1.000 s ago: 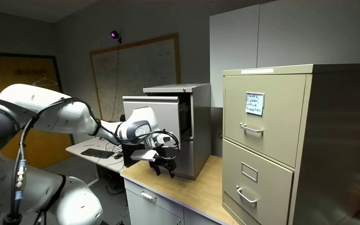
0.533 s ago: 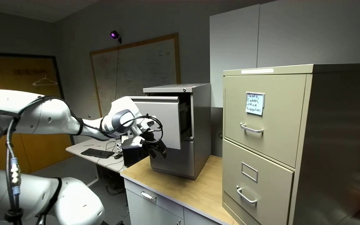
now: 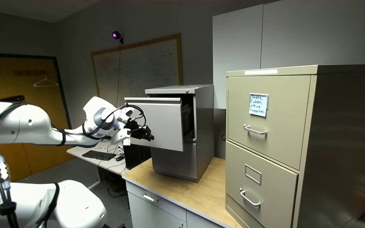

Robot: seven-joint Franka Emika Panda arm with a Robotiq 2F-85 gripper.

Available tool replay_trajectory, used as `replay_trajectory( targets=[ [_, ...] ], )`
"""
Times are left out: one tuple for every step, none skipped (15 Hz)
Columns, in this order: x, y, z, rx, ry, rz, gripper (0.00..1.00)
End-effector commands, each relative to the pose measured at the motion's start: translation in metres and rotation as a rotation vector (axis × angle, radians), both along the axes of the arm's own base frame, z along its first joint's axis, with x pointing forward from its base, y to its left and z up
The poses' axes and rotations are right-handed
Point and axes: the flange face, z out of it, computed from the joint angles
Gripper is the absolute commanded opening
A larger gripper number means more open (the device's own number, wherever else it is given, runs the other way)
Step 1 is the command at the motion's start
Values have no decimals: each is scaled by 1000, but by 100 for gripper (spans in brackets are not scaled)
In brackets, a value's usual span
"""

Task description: Close the drawer

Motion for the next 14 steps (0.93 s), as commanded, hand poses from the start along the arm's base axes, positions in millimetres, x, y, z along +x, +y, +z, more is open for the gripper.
replay_trajectory(
  targets=[
    [-21, 38, 20, -42, -161, 101, 1],
    [-28, 49, 26, -47, -202, 139, 0],
    [-35, 58, 30, -53, -238, 171, 0],
    [-43, 68, 35, -60, -274, 207, 0],
    [-50, 77, 40, -66, -306, 242, 0],
    [-58, 83, 44, -61, -331, 270, 0],
    [-64, 90, 48, -53, -355, 305, 0],
    [-69, 96, 52, -34, -358, 343, 0],
    [-74, 100, 55, -14, -362, 372, 0],
    [-78, 102, 57, 9, -358, 402, 0],
    [-80, 106, 59, 26, -351, 426, 0],
    [-82, 107, 60, 46, -342, 451, 0],
    [-84, 107, 62, 65, -330, 474, 0],
    [-86, 106, 63, 83, -316, 496, 0]
  ],
)
